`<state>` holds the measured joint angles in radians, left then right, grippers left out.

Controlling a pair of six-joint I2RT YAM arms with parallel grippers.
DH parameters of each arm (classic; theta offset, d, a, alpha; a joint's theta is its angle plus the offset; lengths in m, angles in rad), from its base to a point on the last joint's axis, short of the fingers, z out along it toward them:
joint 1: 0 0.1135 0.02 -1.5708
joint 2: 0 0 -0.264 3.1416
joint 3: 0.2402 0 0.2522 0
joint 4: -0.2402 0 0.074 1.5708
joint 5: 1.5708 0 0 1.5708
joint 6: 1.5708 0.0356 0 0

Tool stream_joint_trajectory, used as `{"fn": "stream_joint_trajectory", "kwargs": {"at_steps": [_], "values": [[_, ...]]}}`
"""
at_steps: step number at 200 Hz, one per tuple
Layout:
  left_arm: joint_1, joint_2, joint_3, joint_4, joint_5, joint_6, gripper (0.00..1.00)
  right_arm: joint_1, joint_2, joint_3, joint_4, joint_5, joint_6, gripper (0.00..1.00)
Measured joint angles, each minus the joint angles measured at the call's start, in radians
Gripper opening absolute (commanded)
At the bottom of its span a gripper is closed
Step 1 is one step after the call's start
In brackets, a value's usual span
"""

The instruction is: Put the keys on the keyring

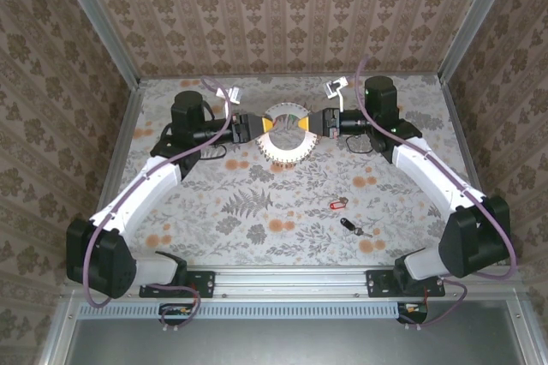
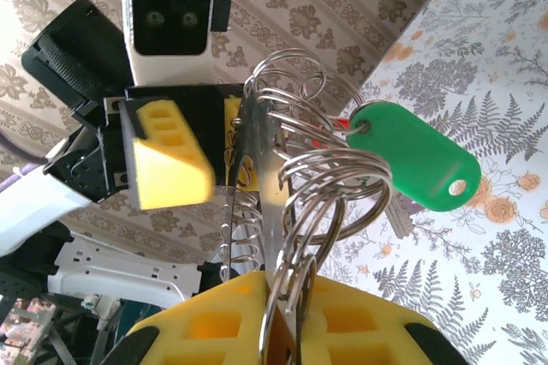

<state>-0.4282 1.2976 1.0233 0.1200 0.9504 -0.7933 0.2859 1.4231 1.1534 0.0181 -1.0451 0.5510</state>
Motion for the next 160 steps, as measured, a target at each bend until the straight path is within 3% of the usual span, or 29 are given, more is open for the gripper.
{"fn": "stream_joint_trajectory", "kwargs": {"at_steps": [53, 91, 100, 114, 136, 160], "values": [[-0.003, 0.003, 0.001, 0.030, 0.014, -0.016, 0.02, -0.006, 0.007, 0.013, -0.022, -0.006, -0.051, 0.21], [-0.003, 0.003, 0.000, 0.045, -0.009, -0.026, 0.00, -0.006, 0.010, 0.023, -0.036, 0.022, -0.076, 0.40], [-0.003, 0.000, 0.000, 0.049, -0.022, -0.030, 0.00, -0.007, 0.010, 0.024, -0.040, 0.045, -0.075, 0.50], [-0.003, -0.012, -0.005, 0.061, -0.048, -0.044, 0.00, -0.008, 0.003, 0.024, -0.059, 0.104, -0.073, 0.63], [-0.005, -0.046, -0.033, 0.117, -0.098, -0.066, 0.00, -0.015, -0.057, 0.001, -0.091, 0.250, -0.079, 0.68], [-0.018, -0.075, -0.081, 0.198, -0.154, -0.087, 0.00, -0.017, -0.226, -0.079, -0.105, 0.476, -0.076, 0.75]]}}
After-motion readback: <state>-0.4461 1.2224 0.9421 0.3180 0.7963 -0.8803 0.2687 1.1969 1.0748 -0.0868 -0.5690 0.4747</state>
